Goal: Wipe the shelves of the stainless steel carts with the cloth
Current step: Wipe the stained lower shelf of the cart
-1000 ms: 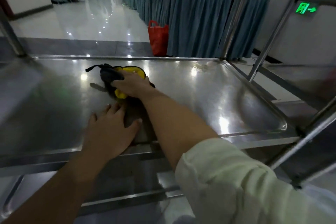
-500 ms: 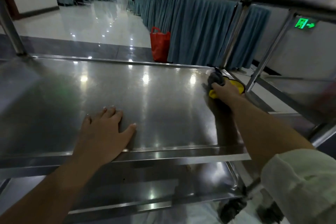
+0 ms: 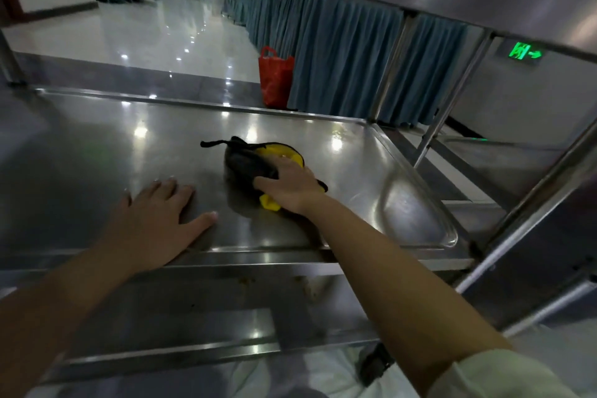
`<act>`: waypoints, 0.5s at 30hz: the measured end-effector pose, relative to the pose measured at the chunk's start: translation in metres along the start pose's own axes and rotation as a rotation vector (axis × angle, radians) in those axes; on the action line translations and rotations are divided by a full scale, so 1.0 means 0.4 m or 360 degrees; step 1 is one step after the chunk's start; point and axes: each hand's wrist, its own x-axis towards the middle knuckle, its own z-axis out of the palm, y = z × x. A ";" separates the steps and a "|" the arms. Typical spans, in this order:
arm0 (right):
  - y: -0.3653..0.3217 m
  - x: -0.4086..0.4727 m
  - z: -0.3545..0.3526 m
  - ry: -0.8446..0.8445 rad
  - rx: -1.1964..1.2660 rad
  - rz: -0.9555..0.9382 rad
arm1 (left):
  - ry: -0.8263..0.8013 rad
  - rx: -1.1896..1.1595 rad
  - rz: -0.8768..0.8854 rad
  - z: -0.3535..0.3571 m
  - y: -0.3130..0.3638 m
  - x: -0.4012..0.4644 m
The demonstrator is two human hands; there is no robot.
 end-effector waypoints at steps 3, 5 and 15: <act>0.003 -0.027 -0.009 -0.0015 0.0014 0.0009 | -0.0123 0.0172 0.0011 -0.008 0.005 0.010; 0.006 -0.041 -0.014 -0.0008 0.0030 0.0010 | -0.0147 0.0267 0.0023 -0.018 0.013 0.037; 0.099 -0.029 -0.060 -0.0013 0.0165 0.0192 | 0.0191 -0.0031 0.0097 0.046 0.166 0.148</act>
